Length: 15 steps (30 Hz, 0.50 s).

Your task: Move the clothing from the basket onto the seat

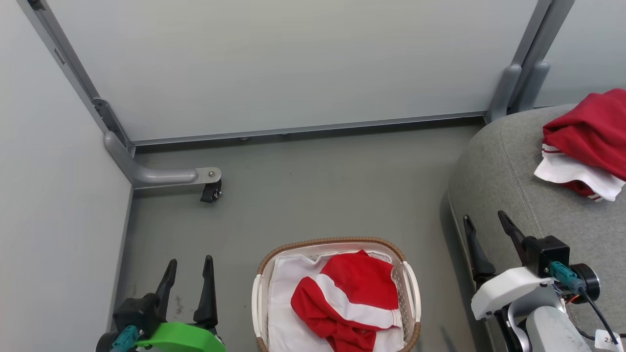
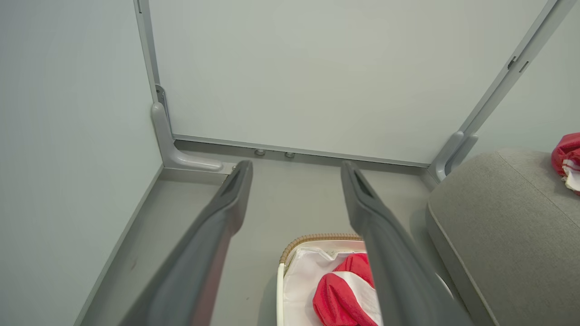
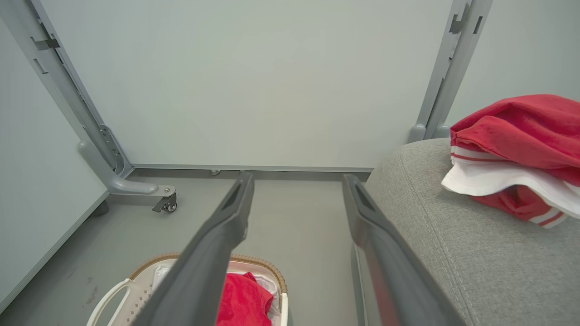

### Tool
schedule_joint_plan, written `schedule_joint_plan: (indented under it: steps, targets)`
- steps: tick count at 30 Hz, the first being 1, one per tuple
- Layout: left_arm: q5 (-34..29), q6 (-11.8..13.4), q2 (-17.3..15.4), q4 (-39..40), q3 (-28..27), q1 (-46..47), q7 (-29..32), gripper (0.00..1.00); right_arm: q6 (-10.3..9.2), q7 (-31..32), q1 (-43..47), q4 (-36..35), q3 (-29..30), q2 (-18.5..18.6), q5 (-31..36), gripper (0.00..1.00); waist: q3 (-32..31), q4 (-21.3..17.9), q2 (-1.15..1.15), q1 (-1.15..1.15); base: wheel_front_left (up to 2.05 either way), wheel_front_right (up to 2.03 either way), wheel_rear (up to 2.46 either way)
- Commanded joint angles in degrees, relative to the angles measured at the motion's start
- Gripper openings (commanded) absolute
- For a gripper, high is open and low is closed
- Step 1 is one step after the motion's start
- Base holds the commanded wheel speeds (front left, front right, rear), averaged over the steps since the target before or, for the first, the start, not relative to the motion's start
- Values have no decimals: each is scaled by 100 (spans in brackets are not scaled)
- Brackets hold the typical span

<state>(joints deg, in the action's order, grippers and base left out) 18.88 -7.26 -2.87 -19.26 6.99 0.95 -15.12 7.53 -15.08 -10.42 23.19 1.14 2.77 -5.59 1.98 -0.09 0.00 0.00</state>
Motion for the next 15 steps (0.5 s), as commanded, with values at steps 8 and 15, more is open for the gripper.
schedule_joint_plan:
  steps: [8, 15]
  targets:
    - [-376, -23, -13, -315, 281, 652, -5, 100, -8, -14, -251, -189, 26, 21, 108, 100, 363, -116, 0, 0, 0, 0, 0]
    - [-437, -28, -100, -1106, 1136, 1684, -2, 100, -8, -15, -591, -408, 14, 21, 177, 100, 1027, -282, 0, 0, 0, 0, 0]
